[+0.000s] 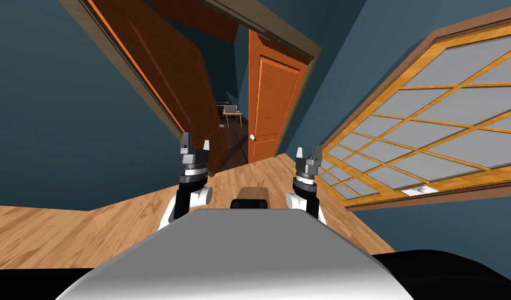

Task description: Push the door open

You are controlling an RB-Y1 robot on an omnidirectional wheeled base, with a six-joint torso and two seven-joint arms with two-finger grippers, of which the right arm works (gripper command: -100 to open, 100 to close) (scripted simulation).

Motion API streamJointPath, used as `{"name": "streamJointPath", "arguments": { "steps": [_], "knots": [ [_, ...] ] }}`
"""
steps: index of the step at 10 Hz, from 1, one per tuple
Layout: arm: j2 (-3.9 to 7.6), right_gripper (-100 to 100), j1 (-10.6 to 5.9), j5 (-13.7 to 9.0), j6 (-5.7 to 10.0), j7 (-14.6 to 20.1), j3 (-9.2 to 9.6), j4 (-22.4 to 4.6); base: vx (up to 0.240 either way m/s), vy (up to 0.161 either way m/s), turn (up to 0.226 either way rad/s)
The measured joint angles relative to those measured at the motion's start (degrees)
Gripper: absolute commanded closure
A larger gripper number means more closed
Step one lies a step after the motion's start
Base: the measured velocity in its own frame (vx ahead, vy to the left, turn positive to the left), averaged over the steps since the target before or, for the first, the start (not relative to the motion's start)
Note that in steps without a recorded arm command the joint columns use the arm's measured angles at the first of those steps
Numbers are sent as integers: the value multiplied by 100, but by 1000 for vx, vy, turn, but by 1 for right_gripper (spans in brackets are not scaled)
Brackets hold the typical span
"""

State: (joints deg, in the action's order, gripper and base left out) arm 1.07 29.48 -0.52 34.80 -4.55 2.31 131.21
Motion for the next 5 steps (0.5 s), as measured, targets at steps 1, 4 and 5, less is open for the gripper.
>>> {"name": "streamJointPath", "arguments": {
  "steps": [1,4,5],
  "knots": [
    [29,-100,-21,31,-6,-92,-24,-78,86,6,61],
    [126,-100,-179,149,52,-375,-143,-495,81,5,63],
    [123,-100,-214,214,48,-504,-132,-594,85,-2,37]
  ]
}}
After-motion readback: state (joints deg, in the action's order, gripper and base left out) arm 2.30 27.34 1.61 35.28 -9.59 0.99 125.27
